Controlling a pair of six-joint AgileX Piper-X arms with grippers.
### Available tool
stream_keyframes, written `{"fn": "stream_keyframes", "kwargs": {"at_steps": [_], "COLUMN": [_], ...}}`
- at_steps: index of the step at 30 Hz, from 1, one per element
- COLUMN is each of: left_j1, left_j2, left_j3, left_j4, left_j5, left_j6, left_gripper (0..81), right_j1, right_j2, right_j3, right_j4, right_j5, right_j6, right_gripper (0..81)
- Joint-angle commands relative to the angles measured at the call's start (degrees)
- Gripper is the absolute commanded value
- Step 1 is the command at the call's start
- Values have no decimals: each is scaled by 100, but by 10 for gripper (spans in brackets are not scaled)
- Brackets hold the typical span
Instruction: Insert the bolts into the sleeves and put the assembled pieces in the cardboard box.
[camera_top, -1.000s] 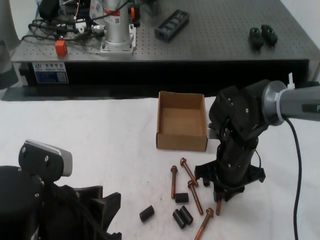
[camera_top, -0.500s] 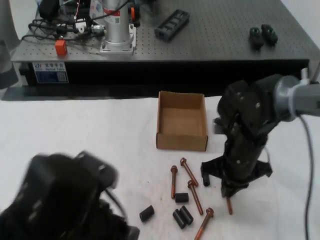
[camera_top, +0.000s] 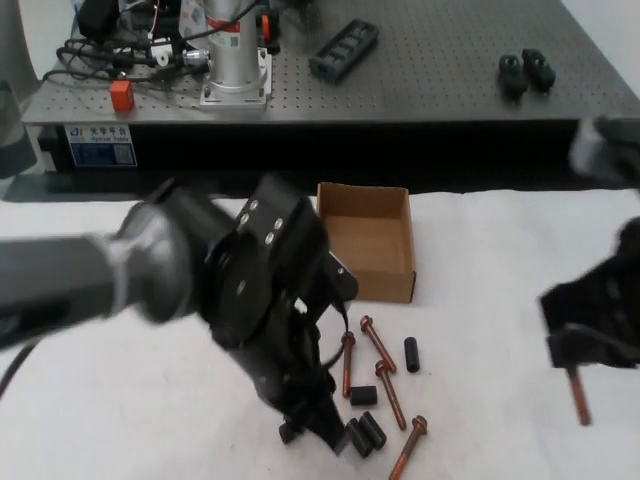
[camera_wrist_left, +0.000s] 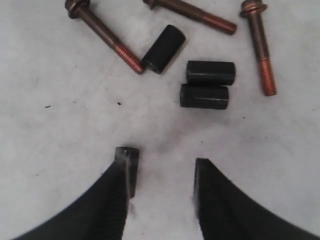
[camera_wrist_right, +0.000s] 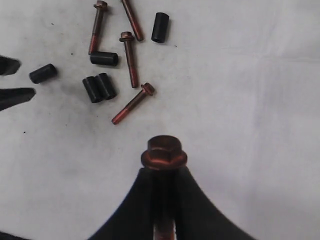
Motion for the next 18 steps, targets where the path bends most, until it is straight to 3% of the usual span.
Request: {"fn": "stream_keyframes", "kwargs": {"at_steps": [1, 7, 9, 18], "left_j1": [39, 364, 377, 346], "left_j2": [57, 264, 262, 642], "left_j3": [-149, -354, -354, -374], "left_j4": [205, 453, 472, 591], "left_j5": [-4, 257, 561, 547], "left_j6": [66, 102, 102, 321], "left_gripper": [314, 314, 314, 314], "right_j1": [-18, -18, -18, -18], "right_j2": [-82, -447, -446, -431], "right_j3": [0, 0, 0, 0], "right_j4": [212, 803, 874, 782], "right_j5": [-79, -79, -79, -79], "right_j6": [-52, -238, -249, -267], "right_gripper": [15, 15, 15, 15]}}
